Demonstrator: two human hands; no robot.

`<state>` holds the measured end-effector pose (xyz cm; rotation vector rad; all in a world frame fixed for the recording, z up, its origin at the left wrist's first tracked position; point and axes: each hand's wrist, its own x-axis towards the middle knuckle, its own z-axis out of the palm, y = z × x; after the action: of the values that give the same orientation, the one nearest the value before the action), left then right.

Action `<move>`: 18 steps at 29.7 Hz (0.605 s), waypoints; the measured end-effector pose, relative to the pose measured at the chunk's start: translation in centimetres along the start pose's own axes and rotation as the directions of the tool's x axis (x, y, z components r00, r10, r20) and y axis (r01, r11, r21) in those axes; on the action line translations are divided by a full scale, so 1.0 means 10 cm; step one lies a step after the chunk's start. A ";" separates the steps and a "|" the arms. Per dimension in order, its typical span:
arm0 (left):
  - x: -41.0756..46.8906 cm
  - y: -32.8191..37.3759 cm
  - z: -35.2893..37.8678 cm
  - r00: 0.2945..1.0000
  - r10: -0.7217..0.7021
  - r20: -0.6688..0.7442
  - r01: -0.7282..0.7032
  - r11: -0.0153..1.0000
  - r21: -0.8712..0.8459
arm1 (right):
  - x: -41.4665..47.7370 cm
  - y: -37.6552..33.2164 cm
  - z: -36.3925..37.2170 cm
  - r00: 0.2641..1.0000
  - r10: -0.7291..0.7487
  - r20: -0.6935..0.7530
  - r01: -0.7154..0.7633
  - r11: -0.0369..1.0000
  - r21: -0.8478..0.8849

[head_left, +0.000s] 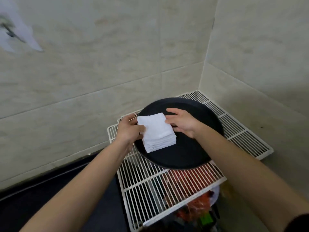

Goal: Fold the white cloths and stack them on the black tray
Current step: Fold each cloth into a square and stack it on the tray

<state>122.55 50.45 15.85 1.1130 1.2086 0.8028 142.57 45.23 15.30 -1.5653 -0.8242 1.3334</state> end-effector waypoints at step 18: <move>0.03 -0.44 -0.30 0.849 0.241 0.471 -0.521 0.539 0.662 | -0.03 0.32 0.00 0.889 -0.291 0.354 0.423 0.226 -0.878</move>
<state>119.37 50.11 11.57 2.2198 1.0276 0.3454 142.29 43.76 12.41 -1.9221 -2.2086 0.4820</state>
